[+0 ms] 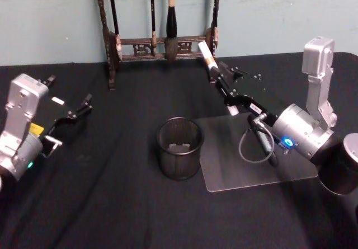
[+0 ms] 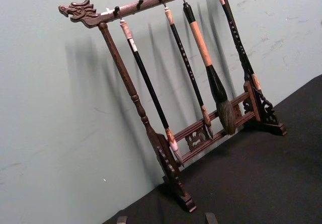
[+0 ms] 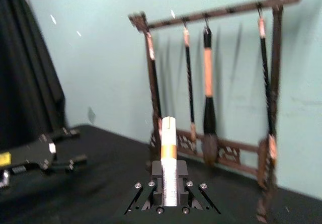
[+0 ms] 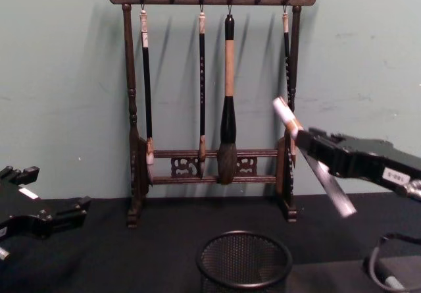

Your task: Pick up the water-based marker from the table and place it into the pen holder.

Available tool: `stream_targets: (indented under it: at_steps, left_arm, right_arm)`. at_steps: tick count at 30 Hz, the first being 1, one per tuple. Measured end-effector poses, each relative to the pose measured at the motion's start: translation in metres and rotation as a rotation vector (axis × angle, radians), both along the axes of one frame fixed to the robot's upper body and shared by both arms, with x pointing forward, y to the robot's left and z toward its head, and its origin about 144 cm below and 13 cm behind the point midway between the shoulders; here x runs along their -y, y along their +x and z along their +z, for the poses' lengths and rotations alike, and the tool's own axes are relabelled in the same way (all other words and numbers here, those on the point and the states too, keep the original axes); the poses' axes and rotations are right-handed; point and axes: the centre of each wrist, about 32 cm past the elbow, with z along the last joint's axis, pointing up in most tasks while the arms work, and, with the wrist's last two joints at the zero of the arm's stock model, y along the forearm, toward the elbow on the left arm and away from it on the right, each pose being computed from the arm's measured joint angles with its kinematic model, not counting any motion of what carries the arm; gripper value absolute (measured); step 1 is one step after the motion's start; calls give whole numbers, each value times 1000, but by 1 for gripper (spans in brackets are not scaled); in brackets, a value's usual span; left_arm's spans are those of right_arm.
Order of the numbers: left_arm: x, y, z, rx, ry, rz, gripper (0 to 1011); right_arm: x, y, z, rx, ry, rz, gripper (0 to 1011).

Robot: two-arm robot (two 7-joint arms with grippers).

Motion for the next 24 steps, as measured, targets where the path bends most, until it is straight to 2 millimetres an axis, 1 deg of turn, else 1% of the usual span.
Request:
stream_targets:
  at_steps: [4,11,24]
  left_arm:
    - [0,0,0,0,0,0,1001]
    - [0,0,0,0,0,0,1001]
    - [0,0,0,0,0,0,1001]
  right_arm:
    - [-6,3,-4,47,29,26,174]
    - [-19,8,-12,81,22,86,174]
    - [-28,15,-15,77,14,156,174]
